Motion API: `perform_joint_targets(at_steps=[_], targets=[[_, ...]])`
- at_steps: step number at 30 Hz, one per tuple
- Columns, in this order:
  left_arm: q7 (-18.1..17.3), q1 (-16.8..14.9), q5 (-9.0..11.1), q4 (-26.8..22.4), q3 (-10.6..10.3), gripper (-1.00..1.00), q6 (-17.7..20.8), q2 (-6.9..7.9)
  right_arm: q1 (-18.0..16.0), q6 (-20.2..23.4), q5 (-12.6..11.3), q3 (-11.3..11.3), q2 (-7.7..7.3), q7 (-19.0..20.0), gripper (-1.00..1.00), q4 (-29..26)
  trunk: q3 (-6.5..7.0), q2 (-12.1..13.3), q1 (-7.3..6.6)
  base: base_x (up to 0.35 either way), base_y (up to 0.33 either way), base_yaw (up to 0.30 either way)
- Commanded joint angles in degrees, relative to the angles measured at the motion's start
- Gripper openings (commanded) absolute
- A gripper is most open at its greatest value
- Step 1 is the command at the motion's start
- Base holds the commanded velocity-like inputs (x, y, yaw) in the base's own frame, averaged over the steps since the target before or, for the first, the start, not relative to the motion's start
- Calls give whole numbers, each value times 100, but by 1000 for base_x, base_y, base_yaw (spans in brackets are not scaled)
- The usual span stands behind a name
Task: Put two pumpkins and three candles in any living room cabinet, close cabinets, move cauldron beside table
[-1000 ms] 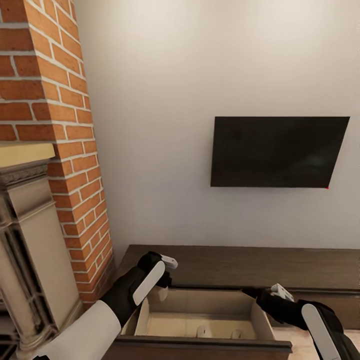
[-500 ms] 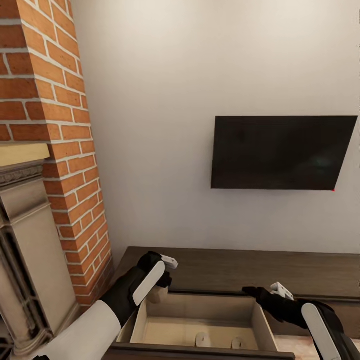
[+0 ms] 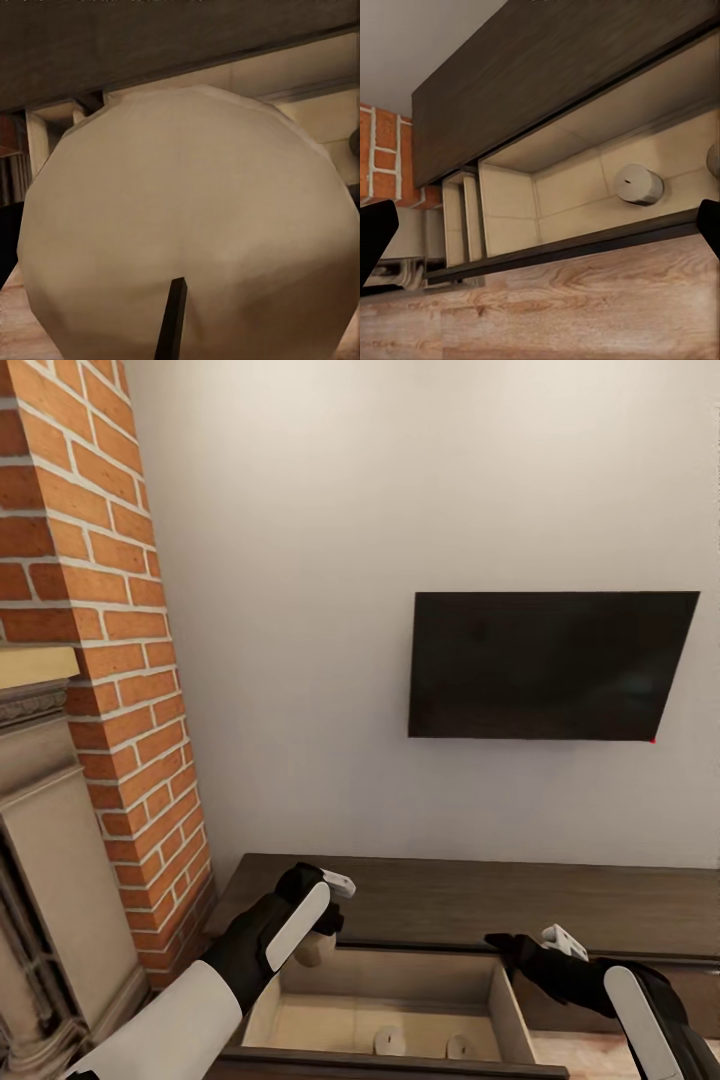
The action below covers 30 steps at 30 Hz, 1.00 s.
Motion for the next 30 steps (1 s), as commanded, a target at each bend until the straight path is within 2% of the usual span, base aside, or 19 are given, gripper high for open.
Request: perform_joint_targets(at_steps=[1,6,16,30], targets=[[60,-6,55,-3,-12,-100,10,1,-4,28,29,-8,0,34,100,-1,-7,-5,0,0,-74,0],[60,-6,54,1,-12,-100,10,1,-4,25,29,1,0,35,100,-1,-7,-5,0,33,-48,0],[57,-6,55,5,-12,-100,10,-6,-4,28,29,-12,0,35,100,-1,-9,-5,0,183,-15,3],[60,-6,53,6,-12,-100,10,-10,-4,59,28,-35,-8,30,100,-1,-99,-5,0,57,-20,105]])
